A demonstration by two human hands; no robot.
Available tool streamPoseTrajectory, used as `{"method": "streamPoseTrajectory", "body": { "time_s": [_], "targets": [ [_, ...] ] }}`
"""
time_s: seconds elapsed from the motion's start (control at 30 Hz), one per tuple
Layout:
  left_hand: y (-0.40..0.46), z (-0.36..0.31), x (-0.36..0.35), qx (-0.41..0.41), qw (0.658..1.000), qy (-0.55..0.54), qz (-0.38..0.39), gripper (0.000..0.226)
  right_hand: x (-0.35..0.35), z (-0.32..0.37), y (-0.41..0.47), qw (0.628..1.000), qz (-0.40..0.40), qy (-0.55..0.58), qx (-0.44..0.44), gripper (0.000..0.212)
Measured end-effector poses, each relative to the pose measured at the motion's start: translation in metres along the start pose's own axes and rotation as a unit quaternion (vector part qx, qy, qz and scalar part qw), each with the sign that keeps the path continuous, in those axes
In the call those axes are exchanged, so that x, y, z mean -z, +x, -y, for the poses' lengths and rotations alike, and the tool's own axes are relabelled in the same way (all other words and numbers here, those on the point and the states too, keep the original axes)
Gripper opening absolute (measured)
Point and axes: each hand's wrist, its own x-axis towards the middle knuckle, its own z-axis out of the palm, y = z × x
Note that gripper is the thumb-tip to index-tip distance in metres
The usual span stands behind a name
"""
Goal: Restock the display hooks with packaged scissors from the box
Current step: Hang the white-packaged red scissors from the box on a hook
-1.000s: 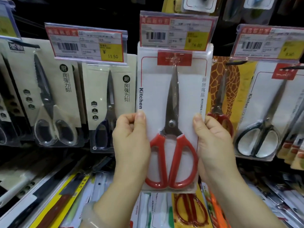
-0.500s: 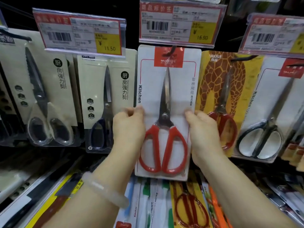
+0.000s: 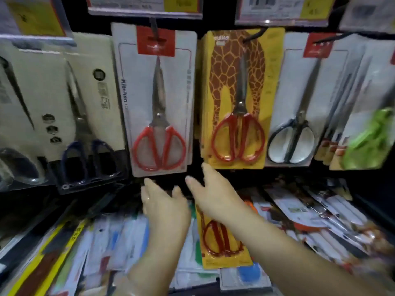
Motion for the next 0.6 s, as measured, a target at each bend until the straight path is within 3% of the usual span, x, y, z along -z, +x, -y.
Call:
{"method": "streamPoseTrajectory", "body": {
  "time_s": [0.1,0.23,0.43,0.6],
  "targets": [
    [-0.062,0.04,-0.031,-0.043,0.976,0.137,0.162,0.055,0.007,-0.06,-0.054,0.994,0.057,-0.094,-0.004,0.037],
    [-0.125,0.048,-0.076,-0.152,0.888,0.278,0.333,0.047,0.059,-0.152,-0.125,0.98,0.049,-0.168,-0.089,0.021],
    [-0.228,0.008,-0.167,-0.272,0.802,0.257,0.466,0.039,0.177,-0.283,-0.231,0.924,0.013,-0.241,-0.297,0.022],
    [-0.314,0.007,-0.234,-0.291,0.729,0.292,0.546,0.038,0.214,-0.355,-0.287,0.876,0.074,-0.255,-0.403,0.034]
  ]
}}
